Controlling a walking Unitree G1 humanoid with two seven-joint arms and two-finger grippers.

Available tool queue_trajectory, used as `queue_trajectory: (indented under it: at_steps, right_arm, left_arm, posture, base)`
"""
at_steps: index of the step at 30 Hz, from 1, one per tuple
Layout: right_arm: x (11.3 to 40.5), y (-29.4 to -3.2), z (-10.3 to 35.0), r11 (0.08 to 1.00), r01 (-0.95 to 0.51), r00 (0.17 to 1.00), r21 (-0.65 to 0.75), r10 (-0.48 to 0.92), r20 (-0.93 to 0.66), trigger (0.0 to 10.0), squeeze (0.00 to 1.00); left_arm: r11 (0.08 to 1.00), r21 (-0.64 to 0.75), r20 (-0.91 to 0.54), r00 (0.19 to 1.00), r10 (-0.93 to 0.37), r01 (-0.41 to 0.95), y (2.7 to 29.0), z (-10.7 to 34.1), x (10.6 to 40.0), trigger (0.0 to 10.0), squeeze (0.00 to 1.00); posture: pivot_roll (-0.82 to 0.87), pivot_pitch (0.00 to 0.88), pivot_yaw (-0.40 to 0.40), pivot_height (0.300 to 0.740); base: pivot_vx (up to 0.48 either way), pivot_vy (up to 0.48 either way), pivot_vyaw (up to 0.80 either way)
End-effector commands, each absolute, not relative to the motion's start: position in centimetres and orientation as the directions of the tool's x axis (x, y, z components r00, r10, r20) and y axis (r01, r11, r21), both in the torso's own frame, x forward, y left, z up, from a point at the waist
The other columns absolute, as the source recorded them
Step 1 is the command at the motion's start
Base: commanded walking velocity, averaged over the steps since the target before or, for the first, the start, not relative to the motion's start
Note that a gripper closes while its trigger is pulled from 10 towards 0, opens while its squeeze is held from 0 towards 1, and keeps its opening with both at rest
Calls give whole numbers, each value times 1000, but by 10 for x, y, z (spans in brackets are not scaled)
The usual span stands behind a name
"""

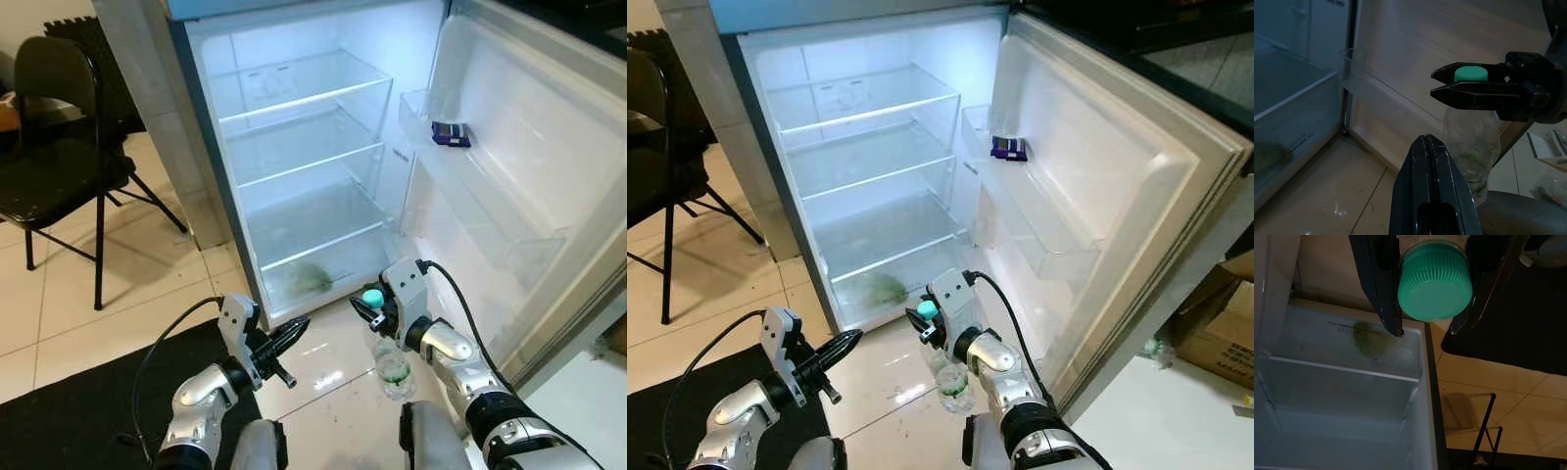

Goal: Restocking fridge

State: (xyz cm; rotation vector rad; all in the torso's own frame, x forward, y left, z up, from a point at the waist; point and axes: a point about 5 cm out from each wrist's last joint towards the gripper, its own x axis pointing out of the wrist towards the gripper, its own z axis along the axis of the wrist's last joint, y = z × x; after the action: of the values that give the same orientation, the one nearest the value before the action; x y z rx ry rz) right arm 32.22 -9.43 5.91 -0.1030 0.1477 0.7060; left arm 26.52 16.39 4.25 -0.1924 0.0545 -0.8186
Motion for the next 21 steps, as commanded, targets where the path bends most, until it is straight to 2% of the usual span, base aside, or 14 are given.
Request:
queue_trajectory:
  at_steps: [1,21]
  right_arm:
    - [322,-89,64,741,-670,738,-50,658,-149,10000,0]
    - [325,-80,80,724,-682,731,-98,678,-82,10000,0]
  left_arm:
    - [659,-193,20,675,-738,727,162,42,263,10000,0]
    - [644,-163,48,658,-751,747,159,55,264,10000,0]
  posture:
    - [-67,46,-22,556]
    - [-66,70,-19,491]
  base:
    - [0,0,0]
    - [0,0,0]
